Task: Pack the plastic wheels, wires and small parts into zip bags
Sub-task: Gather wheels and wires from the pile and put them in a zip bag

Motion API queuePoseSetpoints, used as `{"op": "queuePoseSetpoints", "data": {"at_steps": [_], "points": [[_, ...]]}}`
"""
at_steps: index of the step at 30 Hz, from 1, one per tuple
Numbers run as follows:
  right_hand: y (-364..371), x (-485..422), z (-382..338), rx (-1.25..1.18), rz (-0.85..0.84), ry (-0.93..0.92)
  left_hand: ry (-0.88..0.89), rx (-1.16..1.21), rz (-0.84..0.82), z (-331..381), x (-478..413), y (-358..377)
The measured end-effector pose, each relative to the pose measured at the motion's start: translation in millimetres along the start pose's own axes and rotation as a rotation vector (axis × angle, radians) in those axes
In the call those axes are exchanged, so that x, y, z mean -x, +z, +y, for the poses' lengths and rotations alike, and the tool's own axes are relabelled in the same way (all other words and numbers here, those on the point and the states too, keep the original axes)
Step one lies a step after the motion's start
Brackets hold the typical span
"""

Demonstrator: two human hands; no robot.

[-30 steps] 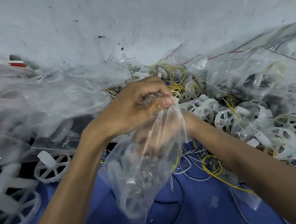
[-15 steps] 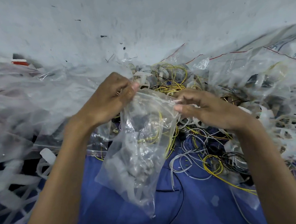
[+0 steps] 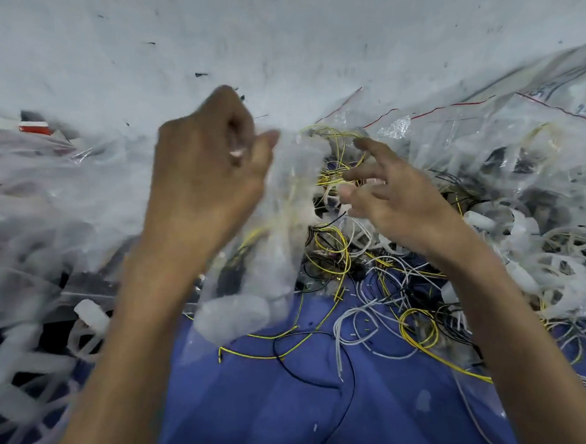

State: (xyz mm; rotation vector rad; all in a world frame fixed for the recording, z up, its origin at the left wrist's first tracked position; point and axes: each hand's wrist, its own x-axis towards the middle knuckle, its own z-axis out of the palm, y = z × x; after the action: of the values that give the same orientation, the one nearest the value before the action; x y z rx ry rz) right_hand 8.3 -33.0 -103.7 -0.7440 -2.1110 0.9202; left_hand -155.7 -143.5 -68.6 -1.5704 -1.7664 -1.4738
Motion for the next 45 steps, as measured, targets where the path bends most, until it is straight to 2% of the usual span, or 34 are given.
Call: {"op": "queuePoseSetpoints", "data": {"at_steps": [3, 4, 5, 8, 9, 11, 13, 14, 17, 19, 21, 25, 27, 28, 30, 32, 34, 36, 38, 41, 45], "points": [[3, 11, -14, -0.316, -0.464, -0.044, -0.042, 0.078, -0.113, 29, 14, 23], [7, 14, -15, -0.349, -0.547, -0.106, -0.077, 0.156, -0.187, 32, 16, 28], [11, 15, -15, -0.359, -0.535, -0.132, -0.107, 0.228, -0.273, 32, 17, 31], [19, 8, -3, -0.46, -0.288, -0.036, -0.226, 0.497, -0.554, 16, 15, 30], [21, 5, 1, -0.456, -0.242, 0.002, -0.243, 0.529, -0.571, 7, 14, 29], [23, 2, 7, -0.346, -0.156, 0.021, -0.23, 0.451, -0.444, -14, 9, 27], [20, 1, 9, -0.26, -0.074, -0.006, -0.174, 0.261, -0.313, -35, 5, 24], [19, 1, 8, -0.224, -0.032, -0.026, -0.17, 0.199, -0.336, -45, 4, 21], [15, 1, 7, -0.141, 0.055, -0.067, -0.297, 0.251, -0.653, -69, 4, 12], [12, 1, 6, -0.08, 0.087, -0.097, -0.287, 0.292, -0.728, -77, 7, 11], [9, 2, 2, -0.051, 0.11, -0.138, -0.234, 0.354, -0.647, -76, 6, 9], [0, 1, -6, -0.336, 0.194, -0.235, -0.013, 0.591, -0.34, -65, -7, -10], [-6, -1, -3, -0.357, 0.203, -0.201, 0.056, 0.661, -0.225, -59, -11, -11], [-7, -1, 1, -0.338, 0.194, -0.168, 0.032, 0.665, -0.204, -58, -9, -7], [-5, -2, 9, -0.281, 0.201, -0.12, -0.11, 0.586, -0.287, -59, -3, 6], [-3, -3, 15, -0.234, 0.234, -0.09, -0.293, 0.529, -0.491, -67, 3, 11], [-3, -6, 21, -0.2, 0.267, -0.078, -0.347, 0.562, -0.596, -73, 7, 11], [-6, -8, 25, -0.171, 0.27, -0.075, -0.289, 0.546, -0.571, -71, 6, 11], [-12, -7, 29, -0.136, 0.217, -0.072, -0.255, 0.493, -0.469, -65, 5, 17], [-26, -4, 34, -0.239, 0.129, -0.014, -0.253, 0.465, -0.358, -59, 5, 26], [-34, -1, 36, -0.27, 0.193, -0.063, -0.225, 0.475, -0.307, -56, 8, 31]]}}
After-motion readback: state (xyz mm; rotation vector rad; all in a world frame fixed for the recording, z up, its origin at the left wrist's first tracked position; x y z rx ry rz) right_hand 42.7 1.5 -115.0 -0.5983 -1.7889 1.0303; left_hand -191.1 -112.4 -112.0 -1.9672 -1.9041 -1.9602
